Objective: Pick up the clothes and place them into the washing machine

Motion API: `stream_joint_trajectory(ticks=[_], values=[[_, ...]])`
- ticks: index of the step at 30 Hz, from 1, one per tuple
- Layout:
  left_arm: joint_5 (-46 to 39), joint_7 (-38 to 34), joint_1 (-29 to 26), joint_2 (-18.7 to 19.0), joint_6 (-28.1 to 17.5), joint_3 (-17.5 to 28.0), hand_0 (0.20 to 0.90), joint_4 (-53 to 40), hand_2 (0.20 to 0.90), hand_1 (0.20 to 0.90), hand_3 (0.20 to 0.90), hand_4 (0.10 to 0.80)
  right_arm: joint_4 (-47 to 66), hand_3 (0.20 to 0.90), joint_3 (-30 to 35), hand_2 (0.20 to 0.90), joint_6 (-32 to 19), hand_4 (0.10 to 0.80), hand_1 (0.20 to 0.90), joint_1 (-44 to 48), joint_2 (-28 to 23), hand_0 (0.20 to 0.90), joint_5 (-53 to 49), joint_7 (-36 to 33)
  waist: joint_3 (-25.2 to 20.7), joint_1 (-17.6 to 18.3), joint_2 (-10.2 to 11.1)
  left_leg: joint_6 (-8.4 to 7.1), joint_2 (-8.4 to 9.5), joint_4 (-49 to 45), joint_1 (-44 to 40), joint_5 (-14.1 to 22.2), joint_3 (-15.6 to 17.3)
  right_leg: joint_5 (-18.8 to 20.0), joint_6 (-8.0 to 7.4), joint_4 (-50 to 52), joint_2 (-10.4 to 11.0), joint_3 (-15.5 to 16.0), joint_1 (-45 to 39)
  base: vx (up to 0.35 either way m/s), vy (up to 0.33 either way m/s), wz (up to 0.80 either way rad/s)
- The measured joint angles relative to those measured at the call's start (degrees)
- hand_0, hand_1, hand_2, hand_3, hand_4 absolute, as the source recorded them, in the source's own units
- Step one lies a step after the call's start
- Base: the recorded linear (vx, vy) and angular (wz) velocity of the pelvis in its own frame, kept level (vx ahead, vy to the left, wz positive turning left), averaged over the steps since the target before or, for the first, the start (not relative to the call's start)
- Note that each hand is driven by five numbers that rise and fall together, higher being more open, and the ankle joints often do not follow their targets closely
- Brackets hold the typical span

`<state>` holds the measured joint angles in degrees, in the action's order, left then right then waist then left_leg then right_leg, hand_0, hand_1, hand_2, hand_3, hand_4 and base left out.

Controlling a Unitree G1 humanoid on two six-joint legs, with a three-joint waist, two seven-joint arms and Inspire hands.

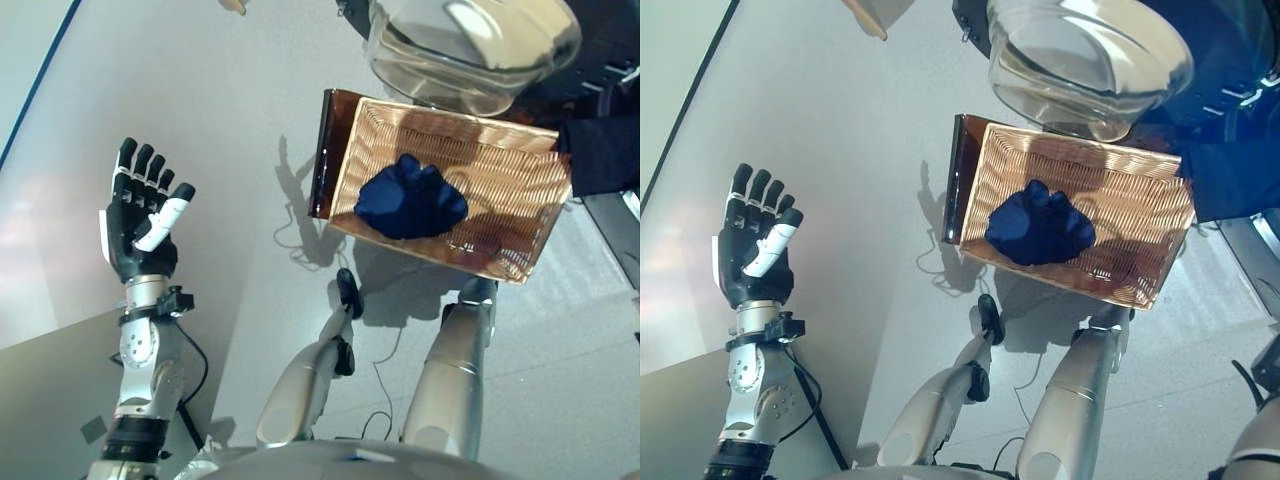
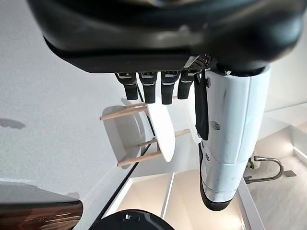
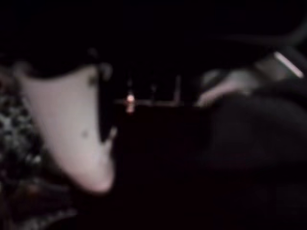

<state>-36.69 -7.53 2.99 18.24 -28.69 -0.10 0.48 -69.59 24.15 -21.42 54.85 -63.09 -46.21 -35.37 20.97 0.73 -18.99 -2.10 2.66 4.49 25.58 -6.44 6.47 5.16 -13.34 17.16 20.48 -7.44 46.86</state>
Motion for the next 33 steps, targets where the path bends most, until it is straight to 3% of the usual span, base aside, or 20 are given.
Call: stream_joint_trajectory(ticks=[8, 14, 21, 27, 33], values=[[-0.06, -0.02, 0.09, 0.07, -0.09, 0.08, 0.9, -0.02, 0.9, 0.9, 0.9, 0.8, -1.1, 0.9, -1.75, 0.9, 2.05, 0.8, 0.9, -1.24, -0.04, 0.9, 1.24, 3.33, -0.06, -0.33, -0.07, -0.25, 0.08, -0.03, -1.26, -0.43, -0.46, -0.85, 0.32, 2.2, 0.12, 0.04, -0.49, -0.011, 0.033, 0.04], [-0.05, 0.09, 0.8, -0.1, -0.07, 0.89, 0.9, -0.04, 0.9, 0.9, 0.9, 0.8, 9.23, 0.9, -3.9, 0.9, 4.36, 0.8, 0.9, -15.69, 1.58, 0.9, 12.41, 6.62, -0.06, 0.03, -0.07, -0.53, -0.24, -0.32, -1.64, -0.64, -0.78, -1.61, 0.67, 3.69, -0.02, 0.26, -0.54, -0.029, 0.031, 0.04], [-0.34, 0.41, 1.96, -1.77, -0.01, 4.62, 0.9, -0.2, 0.9, 0.9, 0.9, 0.8, 26.97, 0.9, -3.06, 0.9, 5.2, 0.8, 0.9, -32.28, 11.1, 0.9, 20.96, 8.16, -0.04, 0.83, 0.09, -1.0, -0.98, -0.35, -2.08, -0.83, -1.46, -2.16, 1.18, 4.81, -0.67, 0.75, -0.8, -0.009, 0.011, 0.02], [-0.27, 1.68, 2.08, -3.16, 0.13, 4.52, 0.9, -0.16, 0.9, 0.9, 0.9, 0.8, 27.49, 0.9, -6.27, 0.9, 5.52, 0.8, 0.9, -36.43, 17.68, 0.9, 25.71, 11.61, 0.06, 1.6, 0.65, -1.34, -1.68, -0.42, -3.21, -1.01, -2.34, -2.62, 1.47, 4.88, -0.77, 2.24, -2.97, -0.005, 0.004, 0.05], [-0.15, 1.92, 2.31, -3.22, 0.13, 4.65, 0.9, -0.18, 0.9, 0.9, 0.9, 0.8, 25.77, 0.9, -7.33, 0.9, 5.31, 0.8, 0.9, -37.18, 19.52, 0.9, 26.65, 14.31, -0.2, 1.49, 1.87, -1.53, -2.05, -0.42, -3.15, -1.17, -3.58, -3.06, 1.57, 4.99, -0.89, 3.27, -3.45, -0.005, -0.001, 0.01]])
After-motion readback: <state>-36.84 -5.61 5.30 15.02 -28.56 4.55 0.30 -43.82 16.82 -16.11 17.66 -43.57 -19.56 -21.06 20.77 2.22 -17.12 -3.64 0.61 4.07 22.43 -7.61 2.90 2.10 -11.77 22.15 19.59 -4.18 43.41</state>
